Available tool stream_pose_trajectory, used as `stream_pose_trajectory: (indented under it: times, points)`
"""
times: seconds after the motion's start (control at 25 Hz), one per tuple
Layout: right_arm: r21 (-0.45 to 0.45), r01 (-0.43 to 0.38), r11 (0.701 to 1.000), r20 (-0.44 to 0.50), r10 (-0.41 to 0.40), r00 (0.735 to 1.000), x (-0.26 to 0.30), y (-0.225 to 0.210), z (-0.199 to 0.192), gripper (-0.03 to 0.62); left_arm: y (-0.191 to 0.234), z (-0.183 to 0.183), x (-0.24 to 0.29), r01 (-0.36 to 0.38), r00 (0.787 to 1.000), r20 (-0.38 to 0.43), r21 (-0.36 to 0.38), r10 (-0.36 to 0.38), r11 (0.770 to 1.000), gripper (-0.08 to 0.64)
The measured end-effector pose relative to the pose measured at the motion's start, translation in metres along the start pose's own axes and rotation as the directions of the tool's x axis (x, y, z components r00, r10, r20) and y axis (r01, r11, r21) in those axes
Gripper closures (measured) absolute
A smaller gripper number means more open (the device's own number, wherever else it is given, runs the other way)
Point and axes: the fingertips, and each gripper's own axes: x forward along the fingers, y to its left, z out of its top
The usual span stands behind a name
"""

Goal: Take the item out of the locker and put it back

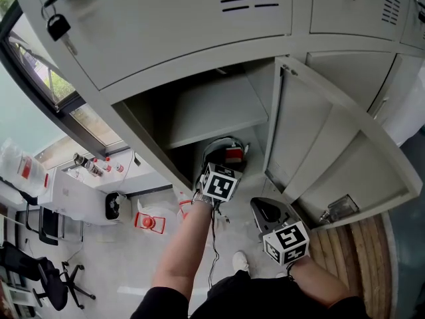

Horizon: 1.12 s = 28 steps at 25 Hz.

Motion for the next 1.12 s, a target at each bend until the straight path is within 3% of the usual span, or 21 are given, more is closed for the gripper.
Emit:
stream_pose_trajectory:
  times: [0.28,0.48,1.12]
  points:
    - [0.013,-0.006,1.0,-0.003,0.006,1.0,0.002,0.001,-0.002,0.54,0.005,0.003,-0.004,-0.032,0.999,-0.044,-0.071,0.029,0.997,0.25]
    - [0.023,-0.004,1.0,-0.009,0.004,1.0,0.002,-0.002,-0.004,0.54,0.003,0.006,-0.009,-0.002,0.999,-0.046,-0.176,-0.006,0.984,0.25]
    - [0.045,-0.01,0.999,-0.015,0.011,1.0,0.004,0.001,-0.01,0.54,0.01,0.009,-0.002,-0.072,0.997,-0.061,-0.304,0.056,0.95,0.245]
